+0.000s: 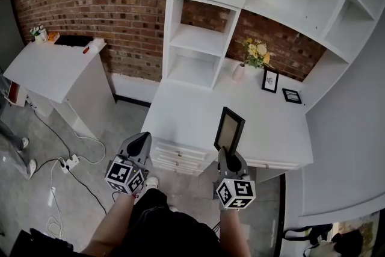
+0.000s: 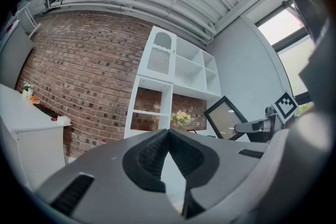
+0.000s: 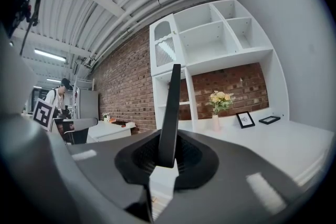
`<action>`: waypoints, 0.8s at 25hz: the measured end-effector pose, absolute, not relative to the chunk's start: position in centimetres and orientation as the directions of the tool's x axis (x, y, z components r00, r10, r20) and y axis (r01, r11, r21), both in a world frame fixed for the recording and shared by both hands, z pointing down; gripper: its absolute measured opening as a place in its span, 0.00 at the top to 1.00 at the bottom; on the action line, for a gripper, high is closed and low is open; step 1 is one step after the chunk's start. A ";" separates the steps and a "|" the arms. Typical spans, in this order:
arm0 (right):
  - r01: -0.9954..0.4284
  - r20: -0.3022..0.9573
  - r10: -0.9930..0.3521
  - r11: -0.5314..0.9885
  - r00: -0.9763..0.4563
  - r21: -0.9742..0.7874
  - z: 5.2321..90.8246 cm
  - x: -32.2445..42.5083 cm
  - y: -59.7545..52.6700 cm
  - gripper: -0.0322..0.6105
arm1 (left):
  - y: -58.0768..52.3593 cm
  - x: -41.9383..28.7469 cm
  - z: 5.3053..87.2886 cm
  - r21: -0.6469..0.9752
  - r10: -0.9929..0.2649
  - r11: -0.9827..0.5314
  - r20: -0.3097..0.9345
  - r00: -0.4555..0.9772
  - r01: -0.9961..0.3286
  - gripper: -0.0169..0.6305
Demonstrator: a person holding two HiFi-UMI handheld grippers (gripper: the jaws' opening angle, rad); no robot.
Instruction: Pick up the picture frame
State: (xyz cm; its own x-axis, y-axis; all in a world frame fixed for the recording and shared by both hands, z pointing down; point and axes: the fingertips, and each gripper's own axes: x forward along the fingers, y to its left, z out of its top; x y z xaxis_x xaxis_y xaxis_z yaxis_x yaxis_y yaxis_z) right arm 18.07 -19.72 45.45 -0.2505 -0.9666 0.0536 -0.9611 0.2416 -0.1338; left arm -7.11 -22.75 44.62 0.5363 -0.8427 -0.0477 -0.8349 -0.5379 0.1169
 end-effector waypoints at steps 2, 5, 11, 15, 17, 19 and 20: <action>-0.961 0.052 -0.967 0.241 -0.250 -0.138 45.5 18.2 -19.7 0.88 | -22.7 -7.0 44.5 0.115 -0.841 -0.541 -0.050 0.539 -0.833 0.98; -0.959 0.051 -0.967 0.242 -0.251 -0.147 45.5 18.1 -19.7 0.88 | -22.6 -7.0 44.2 0.111 -0.840 -0.542 -0.052 0.540 -0.833 0.98; -0.953 0.049 -0.962 0.260 -0.270 -0.156 45.6 17.3 -20.1 0.88 | -22.5 -7.7 44.1 0.107 -0.847 -0.532 -0.054 0.529 -0.840 0.98; -0.949 0.050 -0.956 0.278 -0.288 -0.152 45.4 16.6 -20.3 0.88 | -22.4 -8.2 43.9 0.107 -0.853 -0.521 -0.055 0.518 -0.847 0.98; -0.947 0.051 -0.955 0.282 -0.292 -0.151 45.6 16.4 -20.4 0.88 | -22.5 -8.2 44.0 0.106 -0.854 -0.520 -0.055 0.517 -0.848 0.98; -0.947 0.052 -0.955 0.281 -0.292 -0.153 45.8 16.5 -20.6 0.88 | -22.6 -8.1 44.2 0.104 -0.853 -0.521 -0.054 0.518 -0.847 0.98; -0.947 0.052 -0.955 0.281 -0.292 -0.154 46.0 16.6 -20.6 0.88 | -22.6 -8.1 44.3 0.103 -0.853 -0.522 -0.054 0.519 -0.847 0.98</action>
